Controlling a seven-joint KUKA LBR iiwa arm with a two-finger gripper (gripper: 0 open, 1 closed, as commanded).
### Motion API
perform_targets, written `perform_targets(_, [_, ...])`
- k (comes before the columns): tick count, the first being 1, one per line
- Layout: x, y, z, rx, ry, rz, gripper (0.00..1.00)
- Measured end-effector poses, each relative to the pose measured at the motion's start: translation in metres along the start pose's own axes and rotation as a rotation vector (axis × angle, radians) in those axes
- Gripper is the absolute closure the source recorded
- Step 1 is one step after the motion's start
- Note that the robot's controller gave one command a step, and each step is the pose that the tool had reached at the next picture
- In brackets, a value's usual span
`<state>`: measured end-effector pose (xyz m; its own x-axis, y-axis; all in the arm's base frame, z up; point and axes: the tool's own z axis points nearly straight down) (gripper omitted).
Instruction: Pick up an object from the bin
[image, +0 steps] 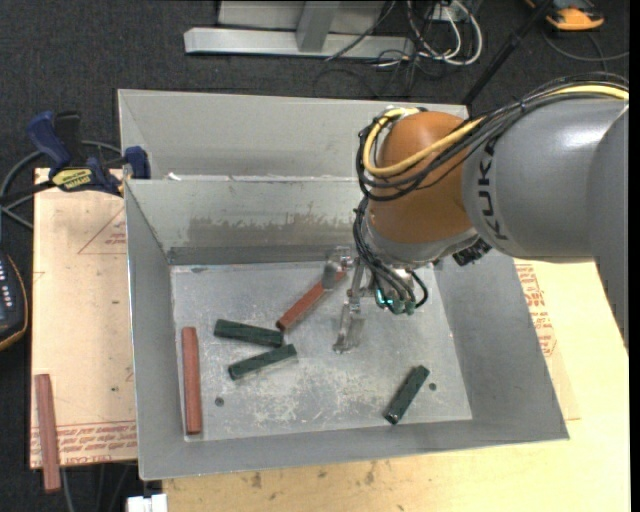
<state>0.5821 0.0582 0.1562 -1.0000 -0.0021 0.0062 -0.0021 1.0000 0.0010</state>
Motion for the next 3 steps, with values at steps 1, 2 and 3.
perform_targets(1, [-0.053,0.054,0.088,-0.001,-0.009,-0.156,0.00])
perform_targets(2, [-0.053,0.053,0.085,-0.001,-0.010,-0.153,1.00])
perform_targets(3, [-0.069,0.066,0.013,-0.002,-0.019,-0.141,1.00])
